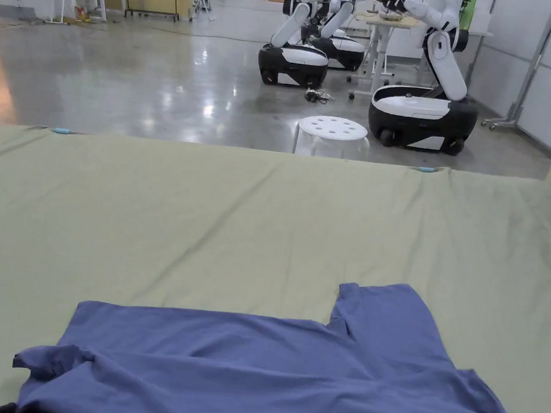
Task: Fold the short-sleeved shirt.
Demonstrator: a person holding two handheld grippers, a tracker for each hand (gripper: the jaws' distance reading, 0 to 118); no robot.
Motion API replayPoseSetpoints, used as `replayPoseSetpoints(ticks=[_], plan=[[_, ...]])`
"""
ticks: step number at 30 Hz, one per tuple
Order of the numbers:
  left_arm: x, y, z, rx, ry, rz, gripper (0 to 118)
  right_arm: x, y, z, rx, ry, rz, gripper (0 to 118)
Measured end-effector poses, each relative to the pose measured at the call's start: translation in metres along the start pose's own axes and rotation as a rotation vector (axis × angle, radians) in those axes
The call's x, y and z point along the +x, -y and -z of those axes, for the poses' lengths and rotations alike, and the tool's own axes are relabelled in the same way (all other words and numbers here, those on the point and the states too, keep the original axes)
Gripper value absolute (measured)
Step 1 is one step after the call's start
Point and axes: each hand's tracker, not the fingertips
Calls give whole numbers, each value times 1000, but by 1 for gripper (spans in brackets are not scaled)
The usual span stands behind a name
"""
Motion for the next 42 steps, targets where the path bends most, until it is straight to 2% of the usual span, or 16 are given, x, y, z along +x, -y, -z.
replayPoseSetpoints(ticks=[8, 11, 13, 14, 15, 16, 23, 26, 27, 28, 29, 32, 38, 40, 41, 42], plan=[[-14, 53, 4, -122, -31, -70, 12, -5, 47, 8, -181, 5, 16, 8], [-10, 65, 9, -67, -44, -96, 13, -5, 59, 30, -228, 70, -24, 43], [-6, 65, 5, -61, -54, -54, 32, -8, 63, 33, -185, 190, -106, 76], [-3, 65, 4, -55, -65, -36, 59, -11, 63, 30, -139, 222, -140, 77], [0, 65, 0, -55, -95, -2, 103, -14, 61, 26, -84, 253, -168, 77], [4, 64, 1, -55, -121, 22, 118, -17, 59, 16, -13, 273, -185, 77], [28, 12, -39, 286, -78, -52, 117, -50, 10, -34, 485, 263, -150, 78], [33, -14, -50, 429, 5, -74, 106, -63, -13, -46, 567, 190, -113, 62], [35, -23, -50, 437, 7, -49, 82, -66, -18, -46, 560, 193, -113, 28], [37, -32, -49, 431, -18, -33, 33, -68, -23, -46, 570, 205, -102, 3], [37, -39, -45, 431, -17, -20, 0, -68, -24, -45, 575, 212, -78, 3], [22, -65, -19, 314, 120, -11, 0, -69, -26, -45, 555, 110, -52, 3], [-24, -109, 61, 125, 12, 45, 6, -68, -26, -33, 499, 116, -79, 3], [-41, -119, 87, 35, 10, -4, 23, -67, -27, -28, 489, 114, -81, 3], [-47, -121, 98, 10, 5, -12, 49, -66, -28, -26, 480, 121, -82, 3], [-52, -123, 109, -15, -7, -18, 95, -65, -28, -23, 469, 125, -84, 3]])
